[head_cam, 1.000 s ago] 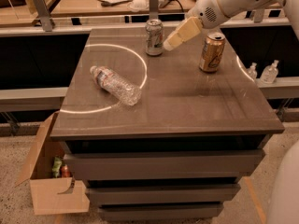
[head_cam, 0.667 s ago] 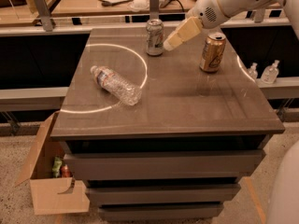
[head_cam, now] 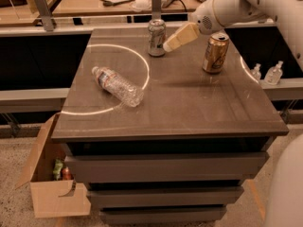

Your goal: Move 7up can near water bottle

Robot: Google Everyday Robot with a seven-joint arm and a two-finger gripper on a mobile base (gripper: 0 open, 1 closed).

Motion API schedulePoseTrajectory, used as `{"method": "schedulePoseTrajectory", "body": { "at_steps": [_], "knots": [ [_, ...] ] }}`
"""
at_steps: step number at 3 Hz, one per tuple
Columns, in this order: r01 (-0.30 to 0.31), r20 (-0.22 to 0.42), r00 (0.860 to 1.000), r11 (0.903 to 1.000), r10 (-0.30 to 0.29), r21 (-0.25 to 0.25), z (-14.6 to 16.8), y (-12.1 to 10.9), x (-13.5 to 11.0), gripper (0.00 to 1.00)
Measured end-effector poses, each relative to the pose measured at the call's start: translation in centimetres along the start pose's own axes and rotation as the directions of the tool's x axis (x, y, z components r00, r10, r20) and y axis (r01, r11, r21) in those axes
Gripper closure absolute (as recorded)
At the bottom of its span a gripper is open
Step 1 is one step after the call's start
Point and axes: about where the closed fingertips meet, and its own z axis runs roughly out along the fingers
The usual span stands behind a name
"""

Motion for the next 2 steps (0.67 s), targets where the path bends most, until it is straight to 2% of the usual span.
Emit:
{"method": "schedulePoseTrajectory", "body": {
  "at_steps": [2],
  "knots": [
    [-0.027, 0.003, 1.000, 0.9989, 0.027, 0.039, 5.8, -2.6, 1.1, 0.00]
  ]
}}
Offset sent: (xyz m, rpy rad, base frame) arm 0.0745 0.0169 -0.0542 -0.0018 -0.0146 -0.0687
